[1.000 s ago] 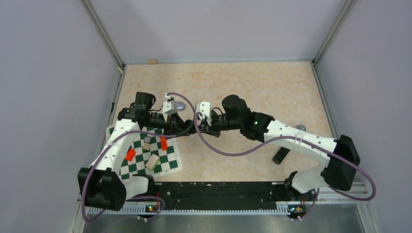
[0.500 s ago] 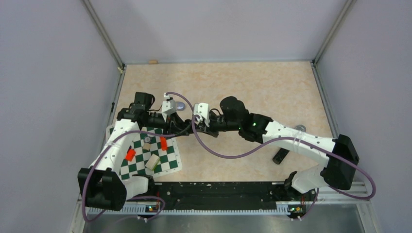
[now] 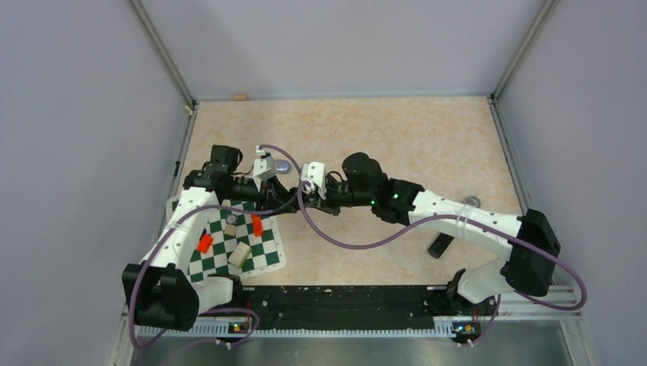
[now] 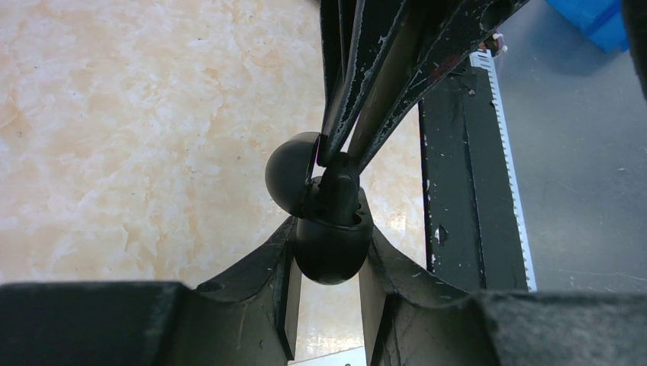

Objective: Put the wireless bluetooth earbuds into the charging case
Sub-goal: Insert the right earbud at the center of the board, then close the charging case with the earbuds inside.

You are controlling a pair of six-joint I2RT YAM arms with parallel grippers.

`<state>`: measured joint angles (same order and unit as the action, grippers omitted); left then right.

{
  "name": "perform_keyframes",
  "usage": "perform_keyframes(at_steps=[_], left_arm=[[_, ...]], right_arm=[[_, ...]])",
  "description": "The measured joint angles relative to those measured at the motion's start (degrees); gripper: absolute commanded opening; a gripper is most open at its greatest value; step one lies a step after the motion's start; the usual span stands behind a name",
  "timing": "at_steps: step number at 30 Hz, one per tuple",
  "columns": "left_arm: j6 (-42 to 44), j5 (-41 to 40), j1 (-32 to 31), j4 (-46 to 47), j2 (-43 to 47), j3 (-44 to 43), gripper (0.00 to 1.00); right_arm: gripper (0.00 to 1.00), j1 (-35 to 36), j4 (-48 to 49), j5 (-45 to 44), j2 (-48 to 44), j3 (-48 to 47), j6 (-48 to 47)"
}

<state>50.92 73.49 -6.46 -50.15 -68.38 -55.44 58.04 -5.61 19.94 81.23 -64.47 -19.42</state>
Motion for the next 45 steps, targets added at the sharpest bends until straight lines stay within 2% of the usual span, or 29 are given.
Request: perform_keyframes(at_steps=[7, 19, 22, 23, 28, 31, 36, 45], left_arm=[[0.0, 0.4, 0.0, 0.0, 0.0, 0.2, 0.00], [0.1, 0.5, 0.0, 0.0, 0.0, 0.2, 0.00], [0.1, 0.5, 0.0, 0.0, 0.0, 0.2, 0.00], [0.1, 0.5, 0.0, 0.1, 0.0, 0.2, 0.00], [0.1, 0.7, 0.0, 0.0, 0.0, 0.2, 0.00], [0.1, 0.8, 0.0, 0.0, 0.0, 0.2, 0.00], [0.2, 0.9, 0.0, 0.0, 0.0, 0.2, 0.00], [2.2, 2.5, 0.0, -1.5, 0.0, 0.2, 0.00]], right_arm=[[0.26, 0.4, -2.7, 0.0, 0.0, -0.3, -0.3], [0.31, 0.0, -7.0, -0.1, -3.6, -2.0, -2.1], [0.42, -1.3, -6.7, 0.0, -4.9, -2.0, -1.8], [0.49, -2.1, -6.4, 0.0, -5.4, -2.0, -1.4], [0.72, -5.7, -2.8, -1.6, -7.3, -0.5, 0.0], [0.81, -7.0, 0.5, -3.3, -7.6, 1.6, 1.1], [0.85, -8.8, 4.2, -4.5, -7.0, 5.1, 2.8], [0.85, -8.8, 9.5, -4.9, -4.7, 7.3, 5.7]])
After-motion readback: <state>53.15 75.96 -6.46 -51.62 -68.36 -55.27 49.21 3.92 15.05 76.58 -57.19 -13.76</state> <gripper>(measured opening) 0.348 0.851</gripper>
